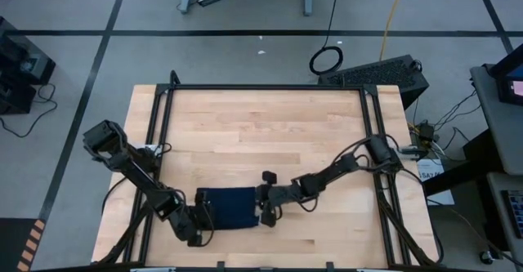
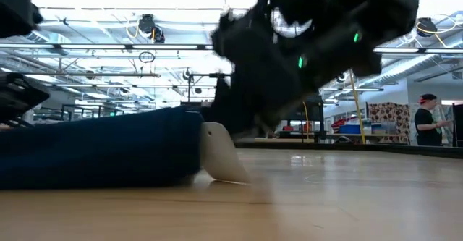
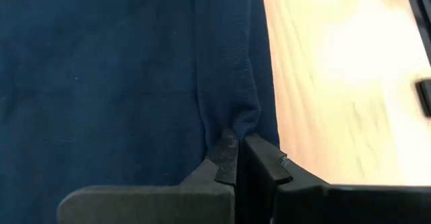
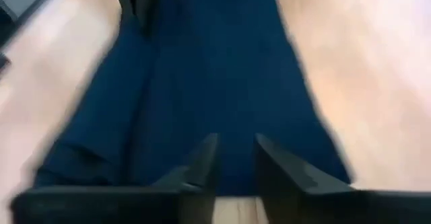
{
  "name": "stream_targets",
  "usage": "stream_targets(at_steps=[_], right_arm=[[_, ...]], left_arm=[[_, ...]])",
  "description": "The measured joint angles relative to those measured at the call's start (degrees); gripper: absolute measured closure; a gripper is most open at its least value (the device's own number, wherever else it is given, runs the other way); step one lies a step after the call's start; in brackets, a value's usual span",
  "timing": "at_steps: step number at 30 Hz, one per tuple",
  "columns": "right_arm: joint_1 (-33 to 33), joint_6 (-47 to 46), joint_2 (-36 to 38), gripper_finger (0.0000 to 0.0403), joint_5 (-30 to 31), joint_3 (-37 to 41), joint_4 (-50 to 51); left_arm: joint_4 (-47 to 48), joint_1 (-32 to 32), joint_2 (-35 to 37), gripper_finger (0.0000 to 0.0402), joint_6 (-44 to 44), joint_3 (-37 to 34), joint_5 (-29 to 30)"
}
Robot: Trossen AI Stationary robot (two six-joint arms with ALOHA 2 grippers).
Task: Roll towel
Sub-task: Roll the dark blue towel
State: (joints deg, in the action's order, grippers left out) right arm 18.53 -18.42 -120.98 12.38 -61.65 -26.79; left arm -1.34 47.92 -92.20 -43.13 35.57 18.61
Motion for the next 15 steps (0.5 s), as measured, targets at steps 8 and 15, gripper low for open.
stream_targets(at_steps=[8,15], right_arm=[[-1.1,-4.4,0.1,0.0391,-3.3,-0.4,9.8],[0.8,-4.8,6.0,0.0366,-3.7,0.1,16.4]], left_arm=[[-6.8,-4.5,0.0,0.0389,-0.1,0.0,-9.7],[-7.6,-7.9,0.0,0.0389,1.8,0.0,-15.9]])
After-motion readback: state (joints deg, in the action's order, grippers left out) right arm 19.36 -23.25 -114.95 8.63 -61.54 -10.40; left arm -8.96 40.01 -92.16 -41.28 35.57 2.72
